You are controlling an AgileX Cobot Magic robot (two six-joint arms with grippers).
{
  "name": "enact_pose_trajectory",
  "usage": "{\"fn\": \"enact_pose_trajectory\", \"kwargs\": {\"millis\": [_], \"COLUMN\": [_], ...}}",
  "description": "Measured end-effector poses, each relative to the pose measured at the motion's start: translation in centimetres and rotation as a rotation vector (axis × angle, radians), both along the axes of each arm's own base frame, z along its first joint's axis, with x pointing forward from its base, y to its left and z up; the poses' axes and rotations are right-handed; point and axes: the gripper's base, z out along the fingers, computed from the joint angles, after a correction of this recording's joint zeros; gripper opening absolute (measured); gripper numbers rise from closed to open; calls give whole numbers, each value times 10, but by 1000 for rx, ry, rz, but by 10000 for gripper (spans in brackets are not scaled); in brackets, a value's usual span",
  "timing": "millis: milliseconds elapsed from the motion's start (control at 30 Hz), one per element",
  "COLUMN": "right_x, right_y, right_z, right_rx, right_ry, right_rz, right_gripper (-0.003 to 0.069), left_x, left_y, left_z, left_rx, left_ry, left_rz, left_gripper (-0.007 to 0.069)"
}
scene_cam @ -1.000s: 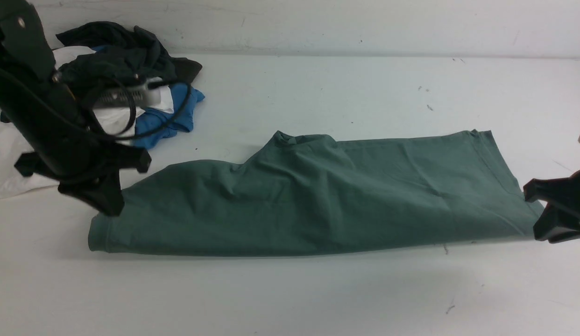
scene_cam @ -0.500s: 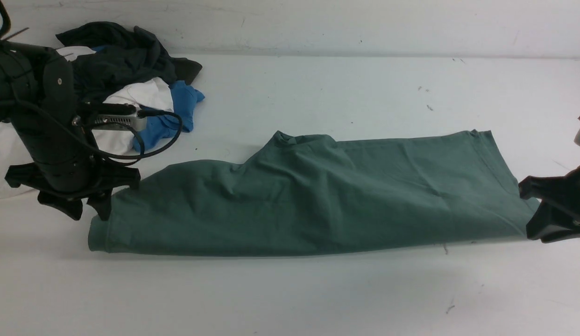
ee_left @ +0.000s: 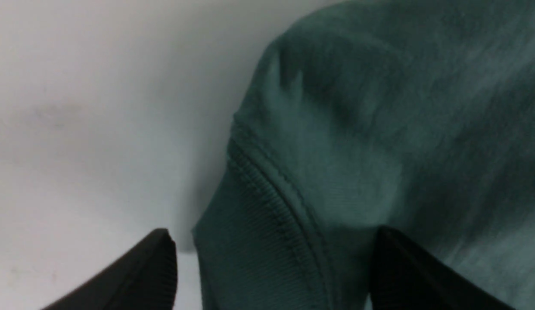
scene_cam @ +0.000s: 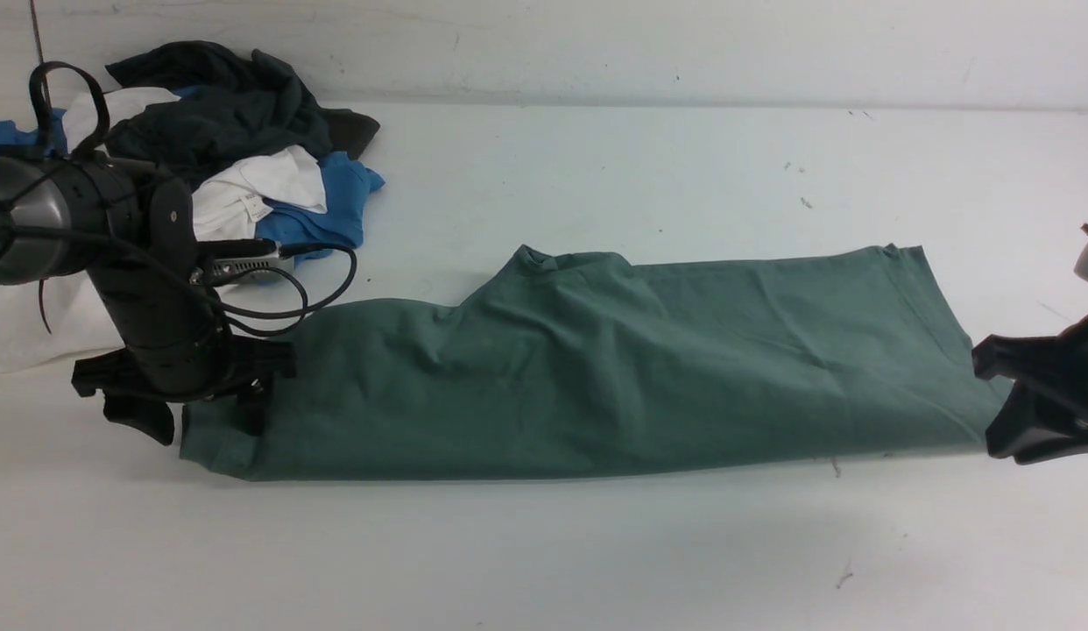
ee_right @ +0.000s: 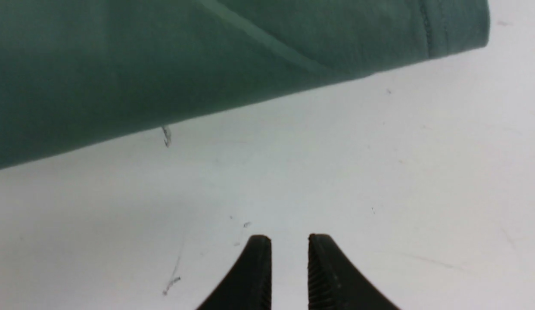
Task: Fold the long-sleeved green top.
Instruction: Hold the left edge of the fabric with your left arm, then drag the left edge of the fabric to the left with your left arm and fold it to the right edge
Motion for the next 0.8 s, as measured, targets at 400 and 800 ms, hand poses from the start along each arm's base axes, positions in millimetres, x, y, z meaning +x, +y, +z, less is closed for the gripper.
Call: {"fn": "enact_pose_trajectory", "kwargs": {"millis": [400, 800], "right_x": [-15, -84], "right_y": [2, 7], "right_z": [0, -4], "right_rx": [4, -19], "right_ry": [129, 119], "right_rz": [119, 85], "right_gripper": [120, 120], "left_x": [-28, -107], "left_y": [2, 51], "left_z": [56, 224], "left_rx": [-17, 87], "left_ry": [4, -385], "left_rz": [-27, 52], "left_gripper": [23, 17]}}
